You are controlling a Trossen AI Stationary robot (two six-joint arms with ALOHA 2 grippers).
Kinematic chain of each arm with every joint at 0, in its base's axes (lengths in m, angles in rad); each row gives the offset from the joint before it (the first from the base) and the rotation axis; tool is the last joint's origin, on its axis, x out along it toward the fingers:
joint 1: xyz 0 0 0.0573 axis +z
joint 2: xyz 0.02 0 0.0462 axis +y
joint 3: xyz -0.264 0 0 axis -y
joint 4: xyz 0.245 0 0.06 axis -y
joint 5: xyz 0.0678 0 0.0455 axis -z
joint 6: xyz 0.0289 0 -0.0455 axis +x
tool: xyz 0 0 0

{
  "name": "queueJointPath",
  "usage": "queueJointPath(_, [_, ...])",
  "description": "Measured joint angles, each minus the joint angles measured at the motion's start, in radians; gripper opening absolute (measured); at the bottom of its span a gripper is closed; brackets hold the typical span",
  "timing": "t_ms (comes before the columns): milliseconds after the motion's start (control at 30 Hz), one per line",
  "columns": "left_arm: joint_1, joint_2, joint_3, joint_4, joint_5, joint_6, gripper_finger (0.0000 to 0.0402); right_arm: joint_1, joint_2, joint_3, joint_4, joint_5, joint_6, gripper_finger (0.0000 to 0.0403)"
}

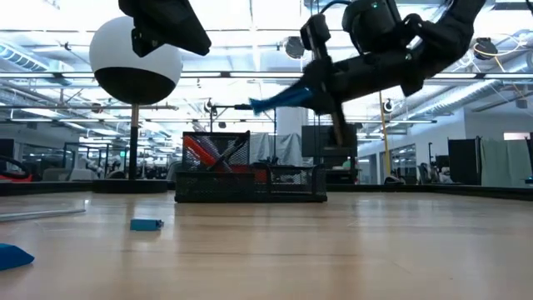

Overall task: Pick and place office supplies into organizer
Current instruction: Put the blue sticky note into the desk organizer

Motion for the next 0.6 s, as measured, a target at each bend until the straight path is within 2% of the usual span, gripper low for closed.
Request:
queueJointPath(167, [-0.002, 0.000, 0.000, -0.004, -0.001, -0.001, 0.0056, -0.068, -0.083, -0.001, -0.194, -0.099, -0.079, 0.0002])
queueJointPath(367, [-0.002, -0.025, 0.000, -0.001, 0.006, 0.004, 0.0056, -0.147, -0.090, -0.001, -0.199, -0.192, -0.085, 0.0002])
queueJointPath(600, [-0.010, -0.128, 0.000, -0.001, -0.001, 0.010, 0.0056, -0.198, -0.090, -0.001, -0.199, -0.202, -0.085, 0.0002])
